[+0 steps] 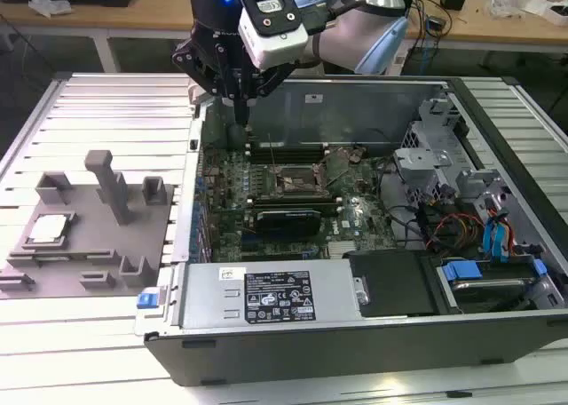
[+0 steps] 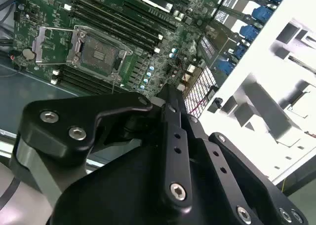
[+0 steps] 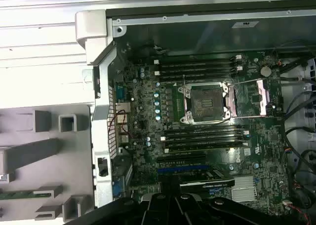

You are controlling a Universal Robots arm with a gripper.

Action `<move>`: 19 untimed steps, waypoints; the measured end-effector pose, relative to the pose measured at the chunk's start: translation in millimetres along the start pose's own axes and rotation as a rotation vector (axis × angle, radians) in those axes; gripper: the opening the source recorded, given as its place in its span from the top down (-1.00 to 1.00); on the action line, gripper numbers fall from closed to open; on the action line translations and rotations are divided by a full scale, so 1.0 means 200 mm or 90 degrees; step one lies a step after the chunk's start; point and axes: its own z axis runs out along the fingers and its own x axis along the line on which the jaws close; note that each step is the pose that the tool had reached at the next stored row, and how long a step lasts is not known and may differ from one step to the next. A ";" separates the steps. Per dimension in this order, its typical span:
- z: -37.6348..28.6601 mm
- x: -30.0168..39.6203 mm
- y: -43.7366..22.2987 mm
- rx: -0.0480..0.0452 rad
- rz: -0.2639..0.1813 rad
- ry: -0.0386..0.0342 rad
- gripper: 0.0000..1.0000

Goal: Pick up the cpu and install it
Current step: 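Reach for the cpu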

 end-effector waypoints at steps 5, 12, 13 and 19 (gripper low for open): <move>0.000 0.000 0.000 0.0000 0.000 0.0000 0.79; 0.000 0.004 0.000 0.0000 0.000 0.0000 0.79; 0.000 0.006 0.000 0.0000 0.000 0.0000 0.79; 0.000 0.037 0.007 0.0007 0.000 -0.0001 0.79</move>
